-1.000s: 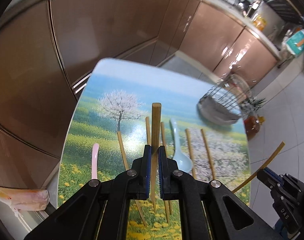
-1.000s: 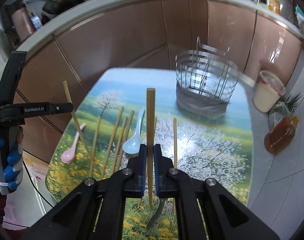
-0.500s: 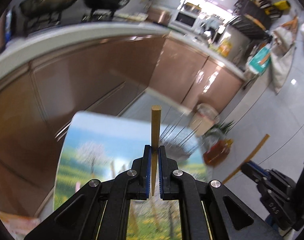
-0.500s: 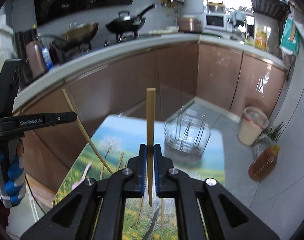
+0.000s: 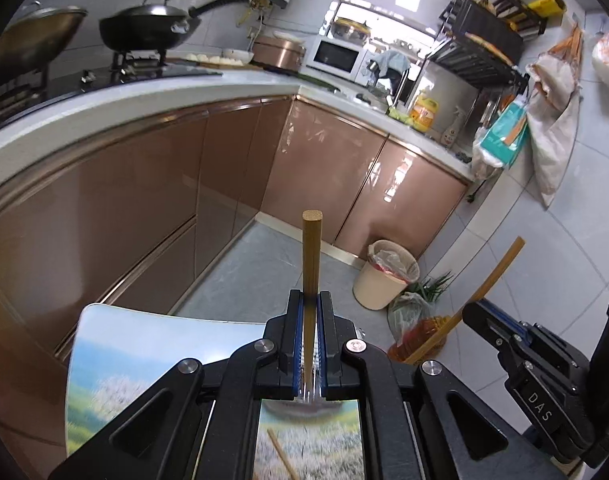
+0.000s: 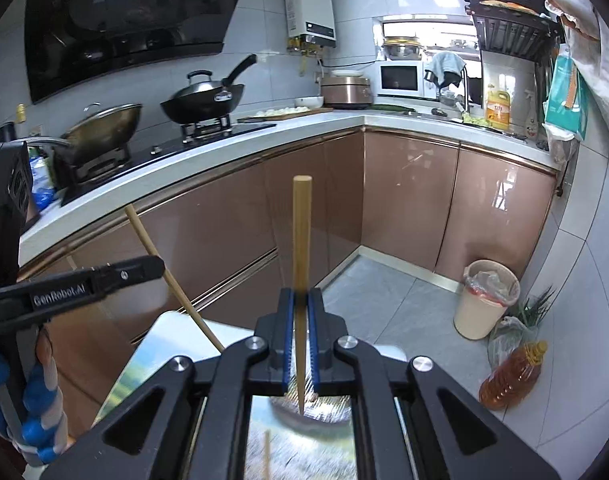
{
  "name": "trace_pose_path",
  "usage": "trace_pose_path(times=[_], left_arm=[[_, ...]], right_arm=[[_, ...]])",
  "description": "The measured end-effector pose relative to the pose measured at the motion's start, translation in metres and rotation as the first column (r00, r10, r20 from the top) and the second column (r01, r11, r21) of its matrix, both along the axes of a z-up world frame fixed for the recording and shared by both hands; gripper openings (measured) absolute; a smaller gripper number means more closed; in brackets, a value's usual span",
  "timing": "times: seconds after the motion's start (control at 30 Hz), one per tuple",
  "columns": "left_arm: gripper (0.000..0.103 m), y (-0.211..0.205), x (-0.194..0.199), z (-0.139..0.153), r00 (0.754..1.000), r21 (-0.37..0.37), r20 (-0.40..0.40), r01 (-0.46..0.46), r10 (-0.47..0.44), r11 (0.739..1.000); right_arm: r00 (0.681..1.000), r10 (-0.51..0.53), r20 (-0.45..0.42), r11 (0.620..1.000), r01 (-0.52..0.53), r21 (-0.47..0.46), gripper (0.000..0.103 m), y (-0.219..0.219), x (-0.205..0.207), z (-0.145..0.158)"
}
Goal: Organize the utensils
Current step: 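Carry both chopsticks over the wire holder and open both tools to drop them in, then move both tools back down over the remaining chopsticks on the table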
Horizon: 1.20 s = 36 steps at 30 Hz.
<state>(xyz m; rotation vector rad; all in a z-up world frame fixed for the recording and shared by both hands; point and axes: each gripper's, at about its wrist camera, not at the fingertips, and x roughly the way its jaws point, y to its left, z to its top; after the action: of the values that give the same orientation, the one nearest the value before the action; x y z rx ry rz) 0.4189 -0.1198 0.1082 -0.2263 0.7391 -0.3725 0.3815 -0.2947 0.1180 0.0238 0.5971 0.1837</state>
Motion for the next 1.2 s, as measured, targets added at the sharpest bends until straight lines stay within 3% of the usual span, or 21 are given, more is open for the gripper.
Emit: trace_pose_path(times=[0.33,0.47,0.7,0.9,1.2], left_arm=[[0.006,-0.027,0.038,-0.096,0.997,0.043,-0.077,0.035,-0.031,0.998],[0.006,-0.023,0.038,-0.115,0.994,0.057,-0.102,0.038,-0.032,0.998],[0.007,-0.017,0.025,-0.114,0.996,0.098,-0.087,0.035,-0.026,0.995],[0.028,-0.001,0.003,-0.096,0.998,0.101,-0.060,0.019,-0.013,0.995],[0.028,0.042,-0.053,-0.055,1.000,0.112,-0.012,-0.020,0.021,0.993]], right_arm=[[0.997,-0.033,-0.069,0.999,0.034,0.007,0.006,-0.016,0.038,-0.115],[0.995,-0.036,-0.093,0.999,0.037,0.006,0.006,-0.020,0.037,-0.136],[0.994,-0.043,-0.098,0.999,0.045,0.014,0.009,-0.022,0.026,-0.134],[0.994,-0.059,-0.090,0.998,0.060,0.010,0.025,-0.019,0.008,-0.120],[0.997,-0.054,-0.047,0.998,0.055,0.019,0.025,-0.010,-0.047,-0.075]])
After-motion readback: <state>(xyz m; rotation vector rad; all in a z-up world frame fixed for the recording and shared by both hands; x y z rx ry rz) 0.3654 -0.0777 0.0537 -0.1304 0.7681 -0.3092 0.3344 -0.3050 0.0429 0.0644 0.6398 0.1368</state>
